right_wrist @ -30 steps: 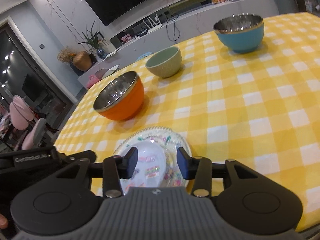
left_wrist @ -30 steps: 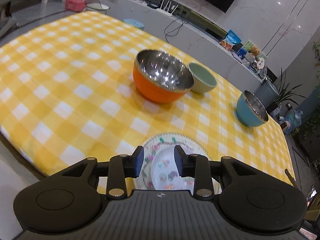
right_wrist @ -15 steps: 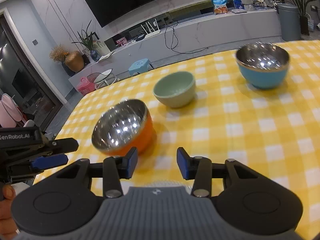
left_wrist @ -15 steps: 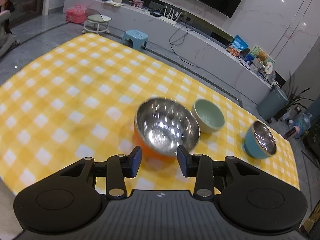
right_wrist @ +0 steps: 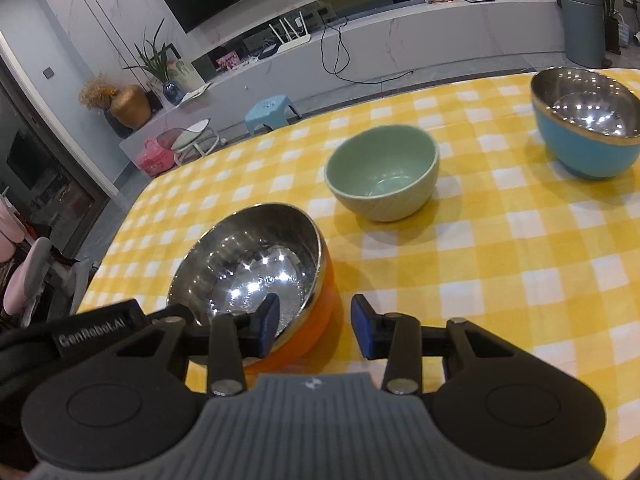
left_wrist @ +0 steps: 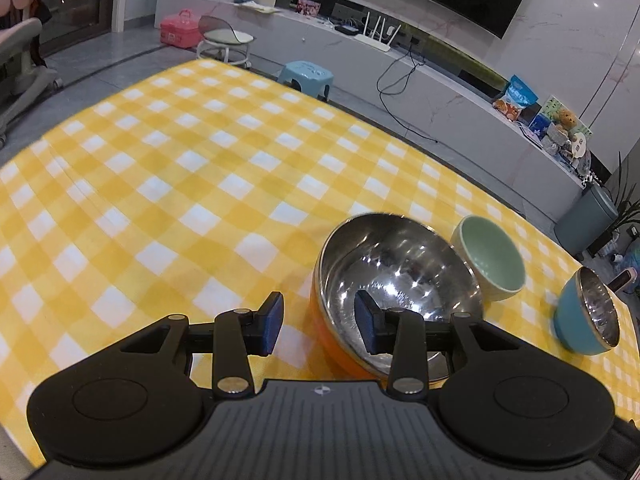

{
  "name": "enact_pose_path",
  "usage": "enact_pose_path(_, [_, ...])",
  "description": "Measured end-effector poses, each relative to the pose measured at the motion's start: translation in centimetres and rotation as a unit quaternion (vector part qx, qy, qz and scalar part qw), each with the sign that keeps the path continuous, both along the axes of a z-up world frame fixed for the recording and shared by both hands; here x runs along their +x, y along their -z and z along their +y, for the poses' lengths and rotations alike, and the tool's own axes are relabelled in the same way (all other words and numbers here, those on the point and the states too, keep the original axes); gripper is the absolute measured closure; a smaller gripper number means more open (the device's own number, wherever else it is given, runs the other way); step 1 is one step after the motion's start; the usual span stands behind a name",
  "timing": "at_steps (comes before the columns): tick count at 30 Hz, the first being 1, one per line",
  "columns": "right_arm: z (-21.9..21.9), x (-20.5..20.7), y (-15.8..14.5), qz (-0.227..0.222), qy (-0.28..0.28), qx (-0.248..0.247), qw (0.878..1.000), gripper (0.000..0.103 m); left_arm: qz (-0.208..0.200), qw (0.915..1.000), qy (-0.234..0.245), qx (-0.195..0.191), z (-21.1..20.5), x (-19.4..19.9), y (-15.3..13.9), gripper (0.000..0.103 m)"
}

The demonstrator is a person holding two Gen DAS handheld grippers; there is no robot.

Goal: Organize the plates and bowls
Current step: 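Move both grippers to the rim of the orange steel bowl, then close both grippers on the orange bowl rim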

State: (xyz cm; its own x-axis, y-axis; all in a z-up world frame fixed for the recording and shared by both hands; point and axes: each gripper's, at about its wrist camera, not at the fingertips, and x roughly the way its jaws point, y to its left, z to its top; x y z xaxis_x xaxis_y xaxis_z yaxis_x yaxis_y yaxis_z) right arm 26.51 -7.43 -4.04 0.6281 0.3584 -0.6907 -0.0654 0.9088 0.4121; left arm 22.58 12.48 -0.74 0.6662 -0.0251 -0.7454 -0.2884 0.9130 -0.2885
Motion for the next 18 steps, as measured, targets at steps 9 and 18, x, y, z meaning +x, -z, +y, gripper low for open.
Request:
enact_pose_path(9, [1.2,1.1,0.7,0.013,0.008,-0.005,1.0,0.075,-0.011,0.9999,0.008,0.002,0.5,0.9,1.1,0.064])
enact_pose_path(18, [1.3,1.4,1.0,0.008,0.017,-0.005,1.0,0.081,-0.027,0.9995,0.018,0.003,0.2,0.8,1.1,0.089])
